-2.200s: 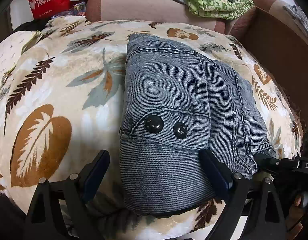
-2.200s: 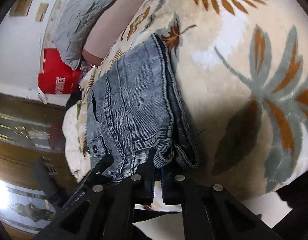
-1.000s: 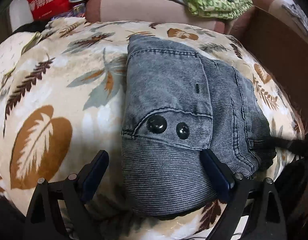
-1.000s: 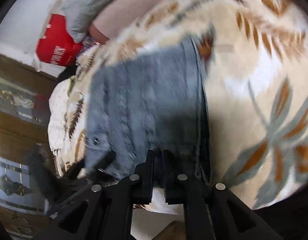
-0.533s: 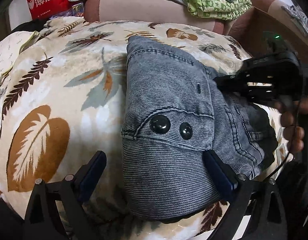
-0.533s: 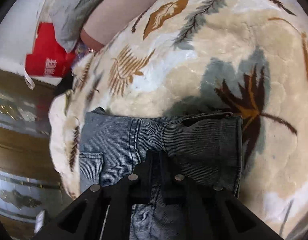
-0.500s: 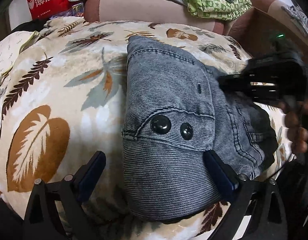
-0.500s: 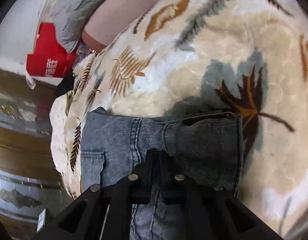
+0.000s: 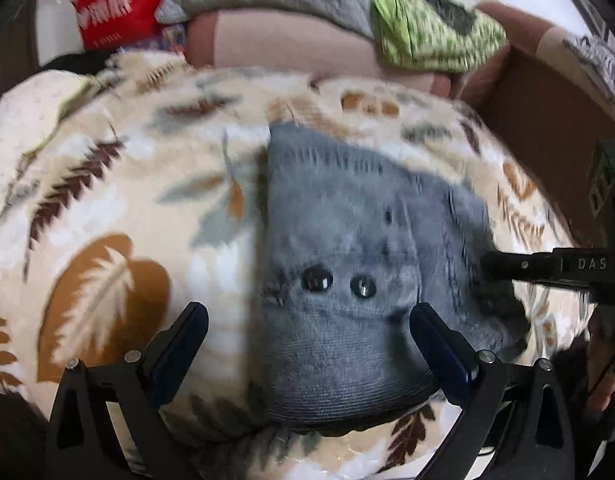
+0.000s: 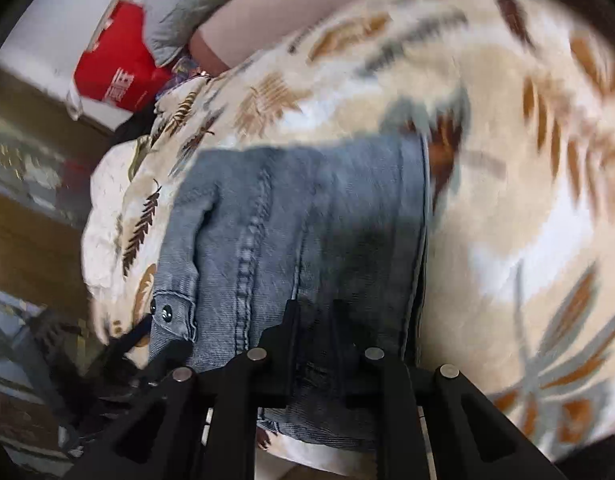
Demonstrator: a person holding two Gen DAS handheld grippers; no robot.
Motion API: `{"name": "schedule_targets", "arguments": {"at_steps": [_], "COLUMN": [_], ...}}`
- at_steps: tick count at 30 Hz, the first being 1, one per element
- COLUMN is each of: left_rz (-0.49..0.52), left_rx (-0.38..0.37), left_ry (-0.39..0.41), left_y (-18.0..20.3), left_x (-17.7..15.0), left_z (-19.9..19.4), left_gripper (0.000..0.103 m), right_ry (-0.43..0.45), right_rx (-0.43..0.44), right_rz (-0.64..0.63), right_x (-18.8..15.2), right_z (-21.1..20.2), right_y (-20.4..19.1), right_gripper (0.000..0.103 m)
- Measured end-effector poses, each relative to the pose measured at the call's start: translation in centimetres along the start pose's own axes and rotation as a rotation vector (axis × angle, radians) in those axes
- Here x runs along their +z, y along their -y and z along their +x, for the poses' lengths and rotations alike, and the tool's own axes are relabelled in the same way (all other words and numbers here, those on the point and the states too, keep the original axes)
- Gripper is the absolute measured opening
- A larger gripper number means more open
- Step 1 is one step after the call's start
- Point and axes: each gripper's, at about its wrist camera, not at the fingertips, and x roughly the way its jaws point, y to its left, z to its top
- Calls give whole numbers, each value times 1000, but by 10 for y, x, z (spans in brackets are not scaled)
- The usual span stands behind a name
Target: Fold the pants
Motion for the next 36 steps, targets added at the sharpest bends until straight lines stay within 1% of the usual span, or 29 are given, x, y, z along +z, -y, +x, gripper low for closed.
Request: {"name": "schedule_targets", "arguments": {"at_steps": [1,2,3,4,5,6,7,9,10,11,12,13,17,18,19,20,21,22,23,25,26,28,29,31,32,34,35,36], "left_rz": [5,17,38,40,27,18,24,38,29,17,15,20,20,19,19,19,18,17,21,28,24,22,20,20,19,12,12,11], "left_rx": [11,22,25,14,2,0,1,-5,-13,-23,-31,-36,-62,-67,-70,-74,-78,-81,-81,-79,-81,-83,-83,-77,-75,-76,-73,-71], "left_ry": [0,-26,-75,-91,-93,-90,-88,-84,-86,-90,-90,-89,-91,-90,-88,-88,-89,-90,-91,-87,-85,-82,-80,-75,-73,-73,-71,-69], "left_y": [0,1,3,4,3,2,3,3,2,0,-1,-2,-4,-5,-5,-6,-7,-7,-6,-6,-7,-8,-8,-7,-7,-6,-5,-5], "left_x": [0,-1,-5,-8,-11,-11,-11,-10,-11,-12,-12,-12,-13,-13,-14,-14,-13,-14,-14,-15,-15,-15,-15,-15,-15,-15,-16,-16], "left_z": [1,7,19,24,27,27,26,27,27,28,30,31,34,34,34,34,34,34,34,34,33,33,33,32,32,32,32,31], "left_gripper": [101,101,101,101,102,102,102,102,102,102,102,102,102,102,102,102,102,102,102,102,102,102,102,102,102,102,102,102], "right_ry": [11,13,10,7,7,8,4,-30,-71,-128,-182,-238,-394,-431,-486,-527,-519,-498,-443,-292,-238,-179,-159,-180,-192,-202,-199,-195], "right_rx": [-8,2,9,-2,-39,-69,-82,-110,-127,-147,-171,-204,-348,-347,-333,-336,-345,-342,-335,-352,-335,-304,-271,-199,-159,-119,-99,-101], "right_rz": [-40,-71,-94,-119,-164,-203,-247,-317,-357,-413,-441,-449,-511,-512,-502,-487,-480,-438,-372,-255,-177,-136,-149,-180,-197,-219,-215,-207], "right_x": [6,17,28,39,54,67,80,107,120,132,141,148,153,153,151,151,153,159,169,187,192,190,183,164,149,121,105,93], "right_z": [-7,-11,-13,-13,-10,-7,-2,18,32,52,71,92,150,157,166,172,172,170,164,143,130,108,95,76,66,51,45,43], "right_y": [-10,-22,-33,-43,-60,-74,-89,-120,-137,-154,-167,-176,-186,-185,-183,-179,-176,-170,-161,-143,-130,-119,-118,-120,-121,-115,-106,-97], "right_gripper": [18,18,20,33,47,78,90,90,90,90,90,90,88,72,20,16,16,16,16,16,17,17,17,17,17,18,18,18]}}
